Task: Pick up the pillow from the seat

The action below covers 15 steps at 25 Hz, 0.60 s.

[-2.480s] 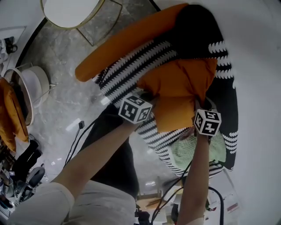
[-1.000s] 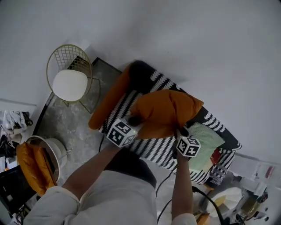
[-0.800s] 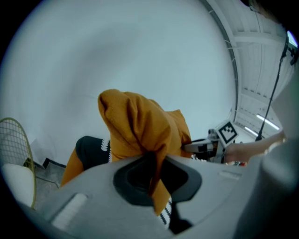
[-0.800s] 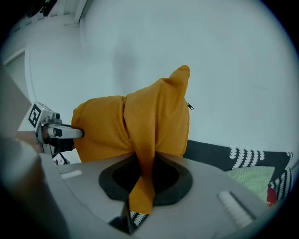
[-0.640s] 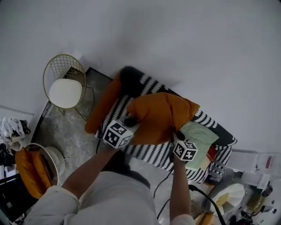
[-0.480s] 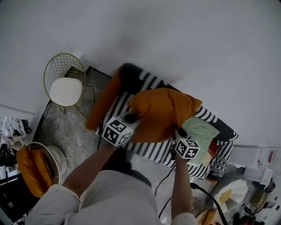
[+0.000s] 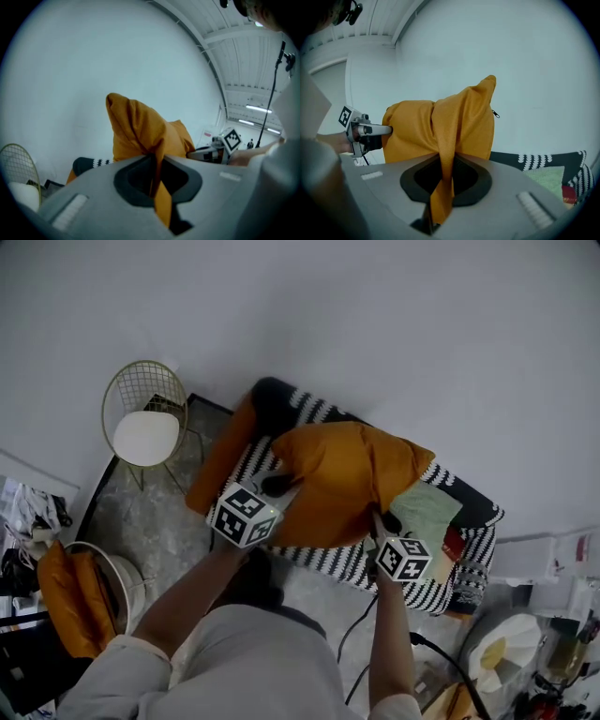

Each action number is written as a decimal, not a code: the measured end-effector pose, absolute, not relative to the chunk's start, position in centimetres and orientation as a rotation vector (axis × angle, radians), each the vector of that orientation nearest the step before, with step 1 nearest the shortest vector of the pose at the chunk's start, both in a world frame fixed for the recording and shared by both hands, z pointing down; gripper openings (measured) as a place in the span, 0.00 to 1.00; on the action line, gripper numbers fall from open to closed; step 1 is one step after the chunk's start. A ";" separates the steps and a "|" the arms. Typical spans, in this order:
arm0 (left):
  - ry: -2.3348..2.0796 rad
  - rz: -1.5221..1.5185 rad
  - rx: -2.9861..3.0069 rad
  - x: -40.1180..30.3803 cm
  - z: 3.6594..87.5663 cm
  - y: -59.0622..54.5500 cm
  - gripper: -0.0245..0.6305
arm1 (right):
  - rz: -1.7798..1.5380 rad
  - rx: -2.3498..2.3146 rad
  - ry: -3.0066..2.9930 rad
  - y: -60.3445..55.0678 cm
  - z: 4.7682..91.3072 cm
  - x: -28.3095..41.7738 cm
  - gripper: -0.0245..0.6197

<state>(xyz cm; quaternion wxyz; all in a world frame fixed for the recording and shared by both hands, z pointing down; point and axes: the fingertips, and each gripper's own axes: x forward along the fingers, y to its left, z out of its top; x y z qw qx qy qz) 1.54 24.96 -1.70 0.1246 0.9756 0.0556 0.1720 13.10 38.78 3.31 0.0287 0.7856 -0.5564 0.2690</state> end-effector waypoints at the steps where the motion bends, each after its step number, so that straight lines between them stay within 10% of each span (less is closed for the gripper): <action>1: 0.165 0.488 2.848 0.9 -2.3 25.6 0.06 | 0.813 2.430 -1.723 39.4 2.7 12.4 0.10; 15: 0.181 0.402 2.898 -6.2 -7.9 33.0 0.06 | 0.674 2.480 -1.760 47.0 -3.3 5.4 0.08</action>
